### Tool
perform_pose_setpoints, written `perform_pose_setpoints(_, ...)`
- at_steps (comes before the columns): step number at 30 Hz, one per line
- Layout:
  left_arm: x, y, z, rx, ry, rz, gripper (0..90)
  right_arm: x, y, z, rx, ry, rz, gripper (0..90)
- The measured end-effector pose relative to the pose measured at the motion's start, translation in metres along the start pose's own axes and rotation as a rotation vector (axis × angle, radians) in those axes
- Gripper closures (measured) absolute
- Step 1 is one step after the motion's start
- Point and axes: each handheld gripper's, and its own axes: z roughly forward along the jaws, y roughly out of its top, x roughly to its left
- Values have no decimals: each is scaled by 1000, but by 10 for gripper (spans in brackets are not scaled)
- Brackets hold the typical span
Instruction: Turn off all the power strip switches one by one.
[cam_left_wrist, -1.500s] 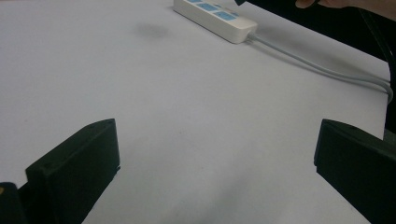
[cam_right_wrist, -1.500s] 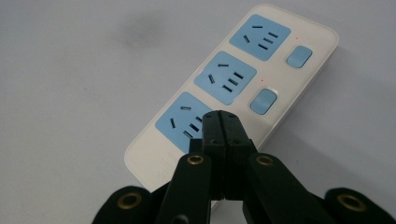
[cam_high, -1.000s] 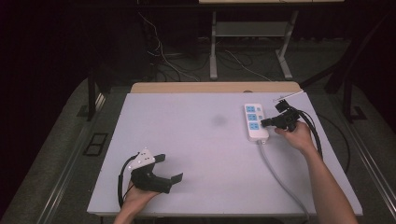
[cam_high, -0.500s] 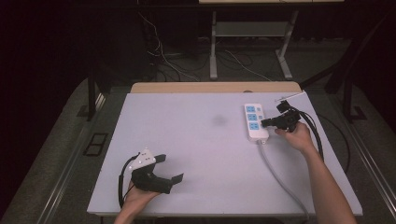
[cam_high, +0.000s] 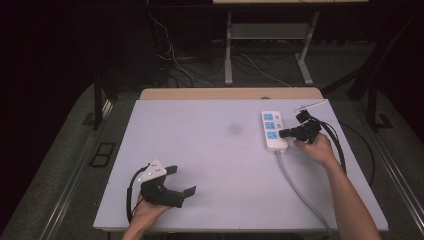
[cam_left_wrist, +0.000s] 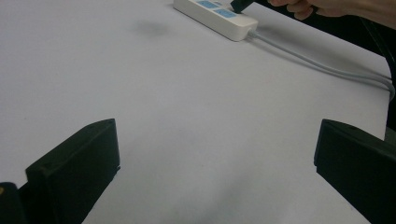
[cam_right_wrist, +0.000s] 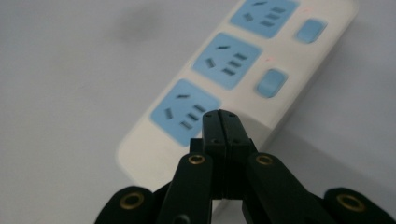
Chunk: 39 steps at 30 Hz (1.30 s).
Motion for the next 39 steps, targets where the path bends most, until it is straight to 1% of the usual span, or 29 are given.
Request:
perform_pose_setpoints(1,0,0,0,1,1,-1,0,0,0,0,0,0,0,900)
perform_pose_setpoints(3,0,0,1,4,0,0,0,4,-1,0,-6,-27,-29,900)
perform_pose_setpoints(6,-1,0,1,8,-3,3,0,1,-1,0,-10,-10,-12,900)
perform_pose_setpoints(11,1,0,1,9,-2,0,0,-1,-2,0,-17,3,-8,900)
perform_pose_setpoints(12,1,0,1,9,-1,0,0,-1,-3,0,-20,9,4,900)
perform_pose_setpoints(15,1,0,1,9,0,0,0,-2,-2,0,-19,18,16,900)
perform_pose_setpoints(17,1,0,0,9,2,-2,0,-2,-1,-1,-16,27,12,900)
perform_pose_setpoints(20,2,-1,0,9,4,-7,0,-2,0,-4,-16,20,12,900)
perform_pose_setpoints(21,2,-1,0,10,4,-7,0,-3,1,-6,-4,2,6,900)
perform_pose_setpoints(25,2,-1,0,9,3,-6,0,-5,1,-8,0,6,18,900)
perform_pose_setpoints(28,2,-1,0,11,5,-7,0,-7,1,-11,-9,12,25,900)
perform_pose_setpoints(29,3,-1,0,12,5,-6,0,-7,2,-13,-12,7,19,900)
perform_pose_setpoints(32,3,-1,0,14,5,-6,0,-7,4,-15,-11,7,18,900)
perform_pose_setpoints(36,4,-1,1,12,3,-7,0,-6,12,-19,-12,-1,0,900)
perform_pose_setpoints(39,4,0,0,9,4,-10,0,-6,16,-20,-10,-3,-5,900)
